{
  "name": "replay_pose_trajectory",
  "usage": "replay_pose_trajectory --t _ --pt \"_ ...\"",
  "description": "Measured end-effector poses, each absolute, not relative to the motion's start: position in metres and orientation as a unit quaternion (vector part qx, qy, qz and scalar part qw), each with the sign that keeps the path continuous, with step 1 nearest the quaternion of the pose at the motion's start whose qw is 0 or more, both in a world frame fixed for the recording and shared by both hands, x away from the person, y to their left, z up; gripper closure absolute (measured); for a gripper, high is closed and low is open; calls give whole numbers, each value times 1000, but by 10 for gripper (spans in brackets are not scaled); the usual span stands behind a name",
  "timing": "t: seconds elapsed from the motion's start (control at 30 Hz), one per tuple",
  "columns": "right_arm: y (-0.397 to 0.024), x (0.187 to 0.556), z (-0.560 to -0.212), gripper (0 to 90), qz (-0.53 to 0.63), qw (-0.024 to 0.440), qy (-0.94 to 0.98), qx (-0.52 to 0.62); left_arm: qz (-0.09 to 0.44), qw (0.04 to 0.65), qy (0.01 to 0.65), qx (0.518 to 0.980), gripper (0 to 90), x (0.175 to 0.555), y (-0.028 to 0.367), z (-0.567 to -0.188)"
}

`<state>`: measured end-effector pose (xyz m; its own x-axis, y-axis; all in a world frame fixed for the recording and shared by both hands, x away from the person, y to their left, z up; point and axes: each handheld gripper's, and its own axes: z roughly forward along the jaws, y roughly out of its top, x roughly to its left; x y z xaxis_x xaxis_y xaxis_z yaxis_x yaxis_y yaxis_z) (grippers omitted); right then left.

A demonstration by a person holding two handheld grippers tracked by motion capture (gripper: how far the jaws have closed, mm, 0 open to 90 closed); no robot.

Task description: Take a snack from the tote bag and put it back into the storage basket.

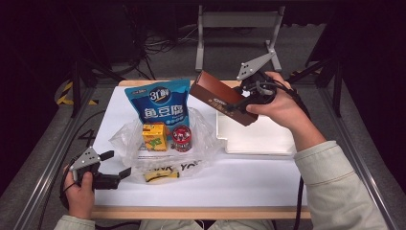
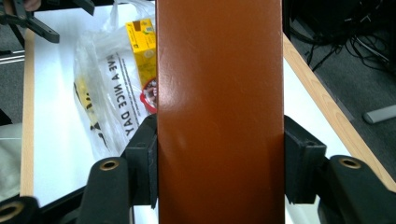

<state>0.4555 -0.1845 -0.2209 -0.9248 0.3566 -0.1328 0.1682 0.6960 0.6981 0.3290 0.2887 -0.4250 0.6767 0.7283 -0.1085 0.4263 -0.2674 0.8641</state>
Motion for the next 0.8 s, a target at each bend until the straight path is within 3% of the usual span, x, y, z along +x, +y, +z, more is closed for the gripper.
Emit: replay_pose_trajectory --t 0.8 --pt "-235 476 -232 428 331 161 914 169 159 473 354 791 35 326 286 -423"
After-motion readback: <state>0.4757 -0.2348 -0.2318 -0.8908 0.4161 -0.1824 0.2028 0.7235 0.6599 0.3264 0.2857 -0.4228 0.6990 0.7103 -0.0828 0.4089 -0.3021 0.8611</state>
